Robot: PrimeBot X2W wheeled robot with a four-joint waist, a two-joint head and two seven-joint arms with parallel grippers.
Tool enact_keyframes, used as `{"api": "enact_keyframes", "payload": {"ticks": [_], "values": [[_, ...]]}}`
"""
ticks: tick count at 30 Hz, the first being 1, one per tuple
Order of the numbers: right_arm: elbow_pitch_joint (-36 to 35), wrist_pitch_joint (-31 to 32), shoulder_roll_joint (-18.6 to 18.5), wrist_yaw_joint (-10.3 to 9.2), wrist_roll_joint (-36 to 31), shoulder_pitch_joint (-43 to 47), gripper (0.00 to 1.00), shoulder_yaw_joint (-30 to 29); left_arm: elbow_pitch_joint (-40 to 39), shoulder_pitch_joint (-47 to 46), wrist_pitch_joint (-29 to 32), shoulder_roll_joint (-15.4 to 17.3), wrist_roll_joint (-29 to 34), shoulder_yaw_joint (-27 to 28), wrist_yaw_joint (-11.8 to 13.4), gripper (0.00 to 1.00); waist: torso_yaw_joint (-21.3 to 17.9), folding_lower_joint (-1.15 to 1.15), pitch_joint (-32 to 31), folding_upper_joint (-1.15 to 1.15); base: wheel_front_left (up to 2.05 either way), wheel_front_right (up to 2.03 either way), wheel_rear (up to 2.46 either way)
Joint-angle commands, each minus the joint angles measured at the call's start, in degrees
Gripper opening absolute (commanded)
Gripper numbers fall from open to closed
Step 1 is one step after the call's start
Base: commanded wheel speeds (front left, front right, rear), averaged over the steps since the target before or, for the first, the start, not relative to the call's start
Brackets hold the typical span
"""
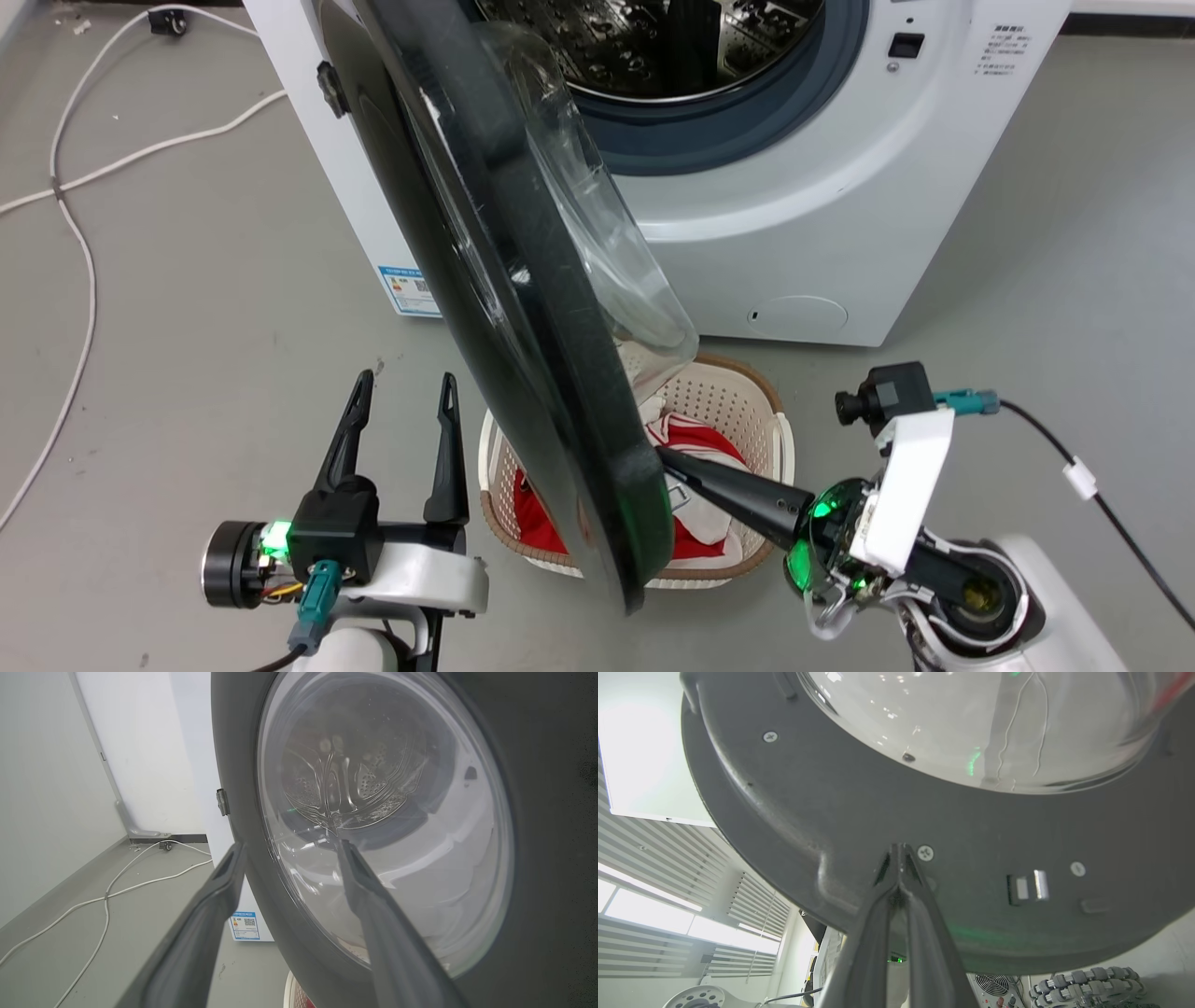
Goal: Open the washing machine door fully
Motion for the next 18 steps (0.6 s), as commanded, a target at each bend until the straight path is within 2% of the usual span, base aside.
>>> {"api": "enact_keyframes", "payload": {"ticks": [1, 6, 10, 11, 12, 13, 18], "values": [[0.29, -0.13, 0.57, 0.14, 0.08, 1.54, 0.0, 0.35, 0.2, 0.73, -0.16, 0.03, 0.15, 0.22, 0.23, 1.0, 0.03, 0.01, -0.46, 0.0, 0.0, 0.0, 0.0], [0.47, -2.0, 1.35, 0.08, 0.34, 3.46, 0.0, -0.98, 0.64, 2.11, -0.16, 0.03, 0.49, 0.74, 0.06, 1.0, -0.38, 0.01, -2.22, 0.0, 0.0, 0.0, 0.0], [-0.38, -7.37, 2.03, 0.08, -1.39, 5.29, 0.0, -4.09, 1.0, 3.29, -0.16, 0.03, 0.58, 0.84, 0.02, 1.0, -0.75, 0.01, -3.85, 0.0, 0.0, 0.0, 0.0], [-0.69, -8.99, 2.12, 0.08, -2.34, 5.57, 0.22, -4.85, 1.05, 3.6, -0.16, 0.03, 0.55, 0.89, 0.04, 1.0, -0.93, 0.01, -4.18, 0.0, 0.0, 0.0, 0.0], [-0.87, -10.78, 2.17, 0.08, -3.63, 5.91, 0.59, -5.35, 1.08, 3.95, -0.16, 0.04, 0.58, 1.06, 0.11, 1.0, -1.23, 0.01, -4.56, 0.0, 0.0, 0.0, 0.0], [-2.2, -17.15, 2.53, 0.08, -7.0, 6.65, 1.0, -7.71, 1.22, 4.77, -0.16, 0.02, 0.62, 1.14, 0.04, 1.0, -1.7, 0.01, -5.52, 0.0, 0.0, 0.0, 0.0], [-5.91, -31.8, 0.54, 0.08, -18.17, 7.87, 1.0, -10.1, 1.39, 5.57, -0.16, 0.04, 0.47, 1.32, 0.04, 1.0, -2.03, 0.01, -6.69, 0.0, 0.0, 0.0, 0.0]]}}
